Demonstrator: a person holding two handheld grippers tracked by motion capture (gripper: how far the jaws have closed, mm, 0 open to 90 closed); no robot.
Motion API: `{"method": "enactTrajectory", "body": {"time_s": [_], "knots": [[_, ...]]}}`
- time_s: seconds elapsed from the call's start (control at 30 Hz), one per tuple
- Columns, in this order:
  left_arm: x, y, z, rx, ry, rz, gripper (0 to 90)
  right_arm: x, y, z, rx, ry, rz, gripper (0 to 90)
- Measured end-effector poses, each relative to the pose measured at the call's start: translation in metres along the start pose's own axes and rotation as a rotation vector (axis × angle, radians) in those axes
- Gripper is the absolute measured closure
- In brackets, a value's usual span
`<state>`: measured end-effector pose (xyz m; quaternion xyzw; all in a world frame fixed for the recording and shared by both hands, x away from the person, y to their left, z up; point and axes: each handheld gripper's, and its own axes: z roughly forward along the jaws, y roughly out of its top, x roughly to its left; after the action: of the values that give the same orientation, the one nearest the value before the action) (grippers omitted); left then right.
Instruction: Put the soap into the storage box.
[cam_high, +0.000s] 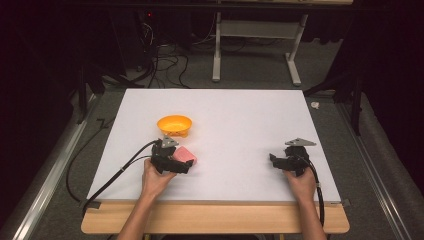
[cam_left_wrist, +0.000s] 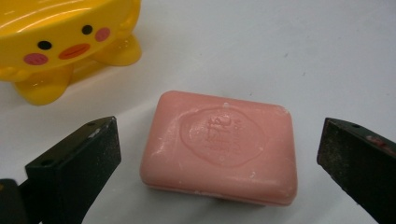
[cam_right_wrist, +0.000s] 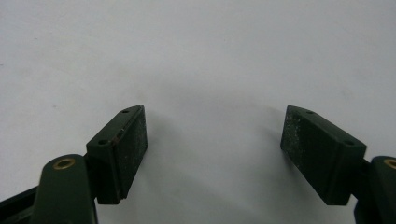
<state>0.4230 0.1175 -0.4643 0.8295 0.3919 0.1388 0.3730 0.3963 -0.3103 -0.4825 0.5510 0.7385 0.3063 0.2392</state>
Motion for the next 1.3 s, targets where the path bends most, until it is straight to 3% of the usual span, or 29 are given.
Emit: {"method": "enactTrajectory", "body": {"time_s": [0.3,0.83,1.3], "knots": [[0.0,-0.003,0.016,0.054,-0.005,0.009,1.6,0.0,0.0,0.0,0.0,0.0,0.0,23.3],[-0.004,-0.002,0.02,0.106,0.014,0.032,10.7,0.0,0.0,0.0,0.0,0.0,-0.001,23.3],[-0.006,-0.001,0.019,0.114,0.021,0.036,13.3,0.0,0.0,0.0,0.0,-0.001,-0.001,23.3]]}}
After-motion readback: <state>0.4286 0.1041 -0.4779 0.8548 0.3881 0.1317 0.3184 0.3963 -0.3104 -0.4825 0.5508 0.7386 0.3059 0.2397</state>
